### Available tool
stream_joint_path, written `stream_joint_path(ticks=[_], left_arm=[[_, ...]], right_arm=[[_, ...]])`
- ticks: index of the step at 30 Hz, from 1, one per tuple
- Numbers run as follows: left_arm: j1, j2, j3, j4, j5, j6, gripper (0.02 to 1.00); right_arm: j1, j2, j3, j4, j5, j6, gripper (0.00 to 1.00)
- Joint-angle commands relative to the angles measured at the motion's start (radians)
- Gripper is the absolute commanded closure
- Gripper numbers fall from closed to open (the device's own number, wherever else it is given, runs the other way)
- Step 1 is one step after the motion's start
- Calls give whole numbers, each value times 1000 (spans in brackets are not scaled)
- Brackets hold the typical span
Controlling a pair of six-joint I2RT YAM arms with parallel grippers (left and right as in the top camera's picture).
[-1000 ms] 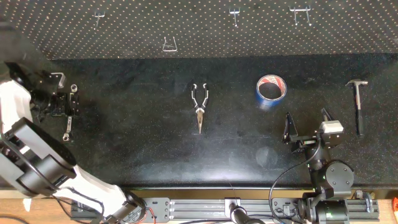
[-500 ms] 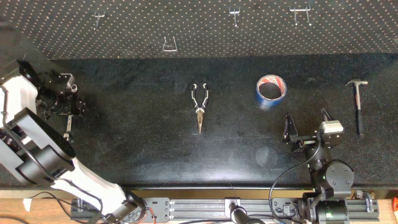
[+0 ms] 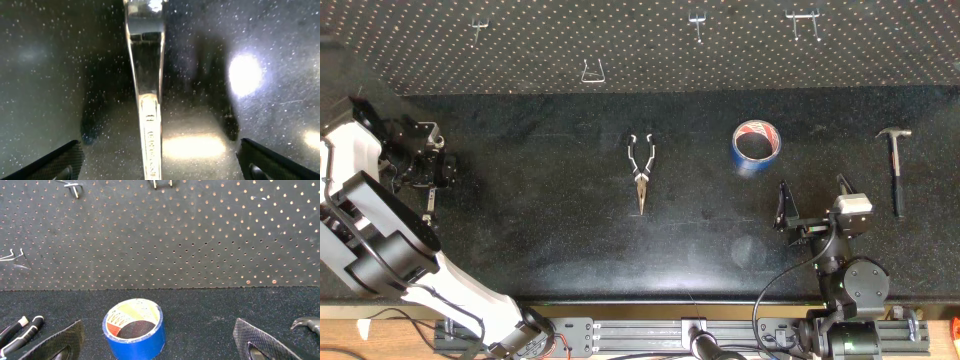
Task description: Place Tools Onto Pegboard
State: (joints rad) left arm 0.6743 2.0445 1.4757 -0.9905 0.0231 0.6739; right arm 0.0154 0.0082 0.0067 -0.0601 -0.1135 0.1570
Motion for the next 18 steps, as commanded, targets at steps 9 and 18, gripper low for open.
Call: stream_joint_path(ticks=[9,18], left_arm=[[5,23,23,-4,-23,15,23],[5,27,23,-5,-50,15,23]], right_arm=[[6,-6,-3,-6,9,14,25],[6,-6,-3,-6,9,14,25]])
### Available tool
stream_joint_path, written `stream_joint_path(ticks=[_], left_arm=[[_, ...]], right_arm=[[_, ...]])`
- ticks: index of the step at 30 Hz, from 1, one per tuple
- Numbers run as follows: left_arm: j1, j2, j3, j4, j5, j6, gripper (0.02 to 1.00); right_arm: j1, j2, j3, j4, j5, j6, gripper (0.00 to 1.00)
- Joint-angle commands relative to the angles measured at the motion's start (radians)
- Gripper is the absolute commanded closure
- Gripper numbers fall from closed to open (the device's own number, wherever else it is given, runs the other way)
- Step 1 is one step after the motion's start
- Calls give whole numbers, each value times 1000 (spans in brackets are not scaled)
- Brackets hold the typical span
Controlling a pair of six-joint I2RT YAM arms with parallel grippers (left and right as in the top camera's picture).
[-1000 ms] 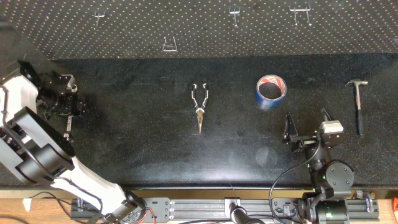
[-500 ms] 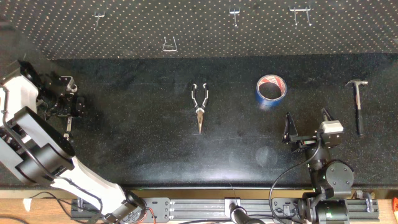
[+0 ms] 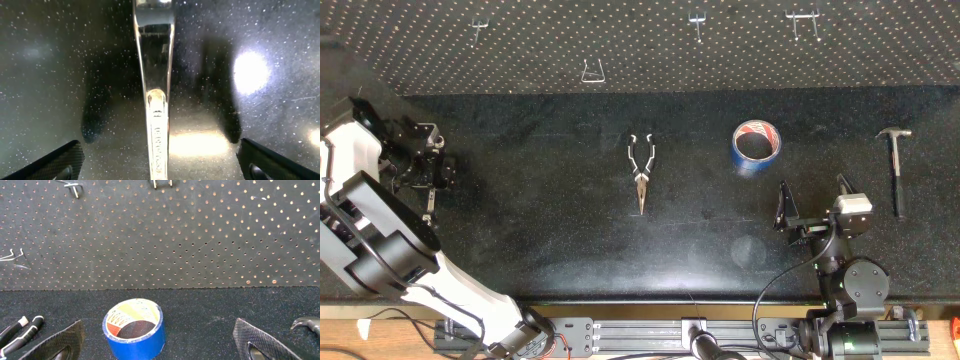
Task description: Place Tools Onto Pegboard
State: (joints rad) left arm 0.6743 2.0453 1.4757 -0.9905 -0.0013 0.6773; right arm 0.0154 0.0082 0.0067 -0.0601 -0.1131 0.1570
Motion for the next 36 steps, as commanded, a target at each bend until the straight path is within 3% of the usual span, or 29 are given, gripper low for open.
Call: stream_joint_path(ticks=[1,16,17,20,26,29,36], left_arm=[[5,27,23,-5,-25,12,23],[5,42,22,-3,-25,12,20],[5,42,22,-4,-25,12,86],[5,42,22,-5,-25,12,564],[5,42,22,-8,-25,11,790],[5,42,22,-8,-21,11,967],[5,42,22,-27,32,8,989]], right_arm=[[6,-6,-3,-6,9,14,25],[6,-6,-3,-6,9,14,25],[6,-6,-3,-6,9,14,25],[6,-6,-3,-6,9,14,25],[6,-6,-3,-6,9,14,25],[6,-6,-3,-6,9,14,25],[6,-6,-3,-6,9,14,25]])
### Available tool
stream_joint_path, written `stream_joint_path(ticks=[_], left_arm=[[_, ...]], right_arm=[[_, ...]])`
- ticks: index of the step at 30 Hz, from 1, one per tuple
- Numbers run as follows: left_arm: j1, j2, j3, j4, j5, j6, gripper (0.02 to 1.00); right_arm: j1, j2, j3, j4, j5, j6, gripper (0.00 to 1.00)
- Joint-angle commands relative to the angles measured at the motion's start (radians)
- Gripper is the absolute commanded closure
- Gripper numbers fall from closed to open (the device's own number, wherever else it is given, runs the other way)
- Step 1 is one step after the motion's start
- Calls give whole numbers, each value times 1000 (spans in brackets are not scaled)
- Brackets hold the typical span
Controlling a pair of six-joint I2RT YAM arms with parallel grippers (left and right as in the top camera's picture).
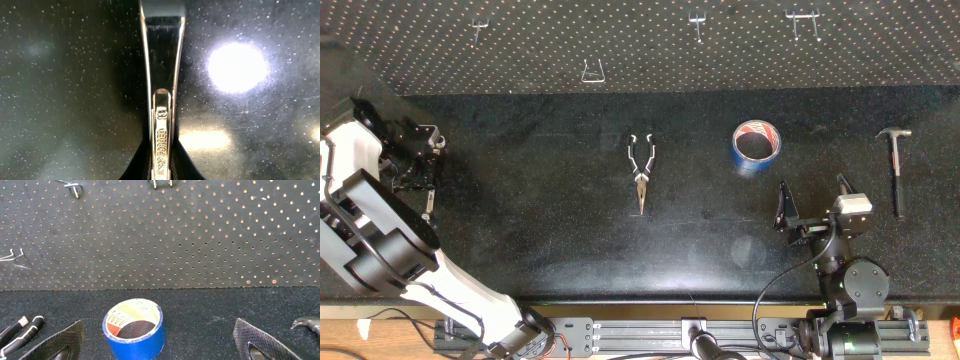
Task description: Place Tools Onto Pegboard
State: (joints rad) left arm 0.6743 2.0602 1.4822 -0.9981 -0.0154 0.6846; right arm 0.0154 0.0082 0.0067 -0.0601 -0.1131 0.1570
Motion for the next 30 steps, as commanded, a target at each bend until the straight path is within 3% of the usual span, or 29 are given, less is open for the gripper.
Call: stream_joint_path(ticks=[1,13,19,26,30], left_arm=[[5,27,16,-18,46,1,989],[4,-126,13,25,8,-103,989],[-23,-362,-42,87,126,-141,989],[-172,-682,-365,304,83,-159,989],[-266,-917,-564,440,74,-340,991]], right_arm=[[6,-6,-3,-6,9,14,25],[6,-6,-3,-6,9,14,25],[6,-6,-3,-6,9,14,25],[6,-6,-3,-6,9,14,25],[6,-6,-3,-6,9,14,27]])
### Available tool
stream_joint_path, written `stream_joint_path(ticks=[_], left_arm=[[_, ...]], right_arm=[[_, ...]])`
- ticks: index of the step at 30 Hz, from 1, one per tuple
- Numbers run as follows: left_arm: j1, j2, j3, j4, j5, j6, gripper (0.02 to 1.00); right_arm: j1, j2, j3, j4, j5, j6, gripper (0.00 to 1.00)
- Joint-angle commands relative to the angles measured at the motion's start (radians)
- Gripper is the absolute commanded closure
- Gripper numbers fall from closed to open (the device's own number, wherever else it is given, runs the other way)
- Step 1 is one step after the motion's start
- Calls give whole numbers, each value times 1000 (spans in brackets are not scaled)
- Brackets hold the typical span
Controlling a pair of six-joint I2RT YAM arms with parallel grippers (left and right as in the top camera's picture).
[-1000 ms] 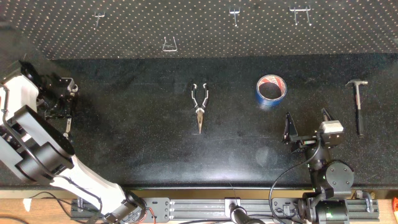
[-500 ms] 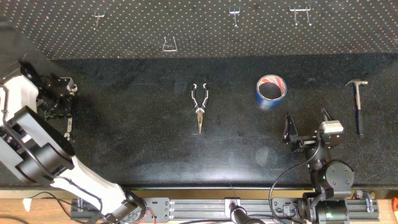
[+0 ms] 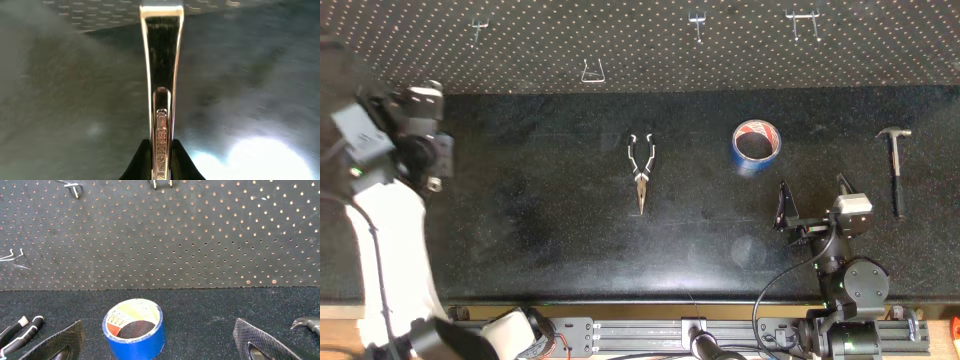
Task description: Place Tools Onto Pegboard
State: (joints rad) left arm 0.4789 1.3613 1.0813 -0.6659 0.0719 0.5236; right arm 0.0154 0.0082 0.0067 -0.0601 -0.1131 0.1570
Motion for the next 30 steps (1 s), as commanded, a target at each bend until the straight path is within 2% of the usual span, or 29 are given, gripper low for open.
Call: stream_joint_path(ticks=[1,3,7,16,19,30], left_arm=[[-84,-251,-181,121,-7,-212,989],[-107,-291,-196,139,3,-257,991],[-136,-289,-196,204,53,-258,991],[-241,-230,-196,291,48,-263,989],[-244,-196,-196,323,8,-319,989],[-244,-118,-195,394,7,-333,989]], right_arm=[[6,-6,-3,-6,9,14,25],[6,-6,-3,-6,9,14,25],[6,-6,-3,-6,9,14,25],[6,-6,-3,-6,9,14,25],[6,-6,-3,-6,9,14,25],[6,-6,-3,-6,9,14,25]])
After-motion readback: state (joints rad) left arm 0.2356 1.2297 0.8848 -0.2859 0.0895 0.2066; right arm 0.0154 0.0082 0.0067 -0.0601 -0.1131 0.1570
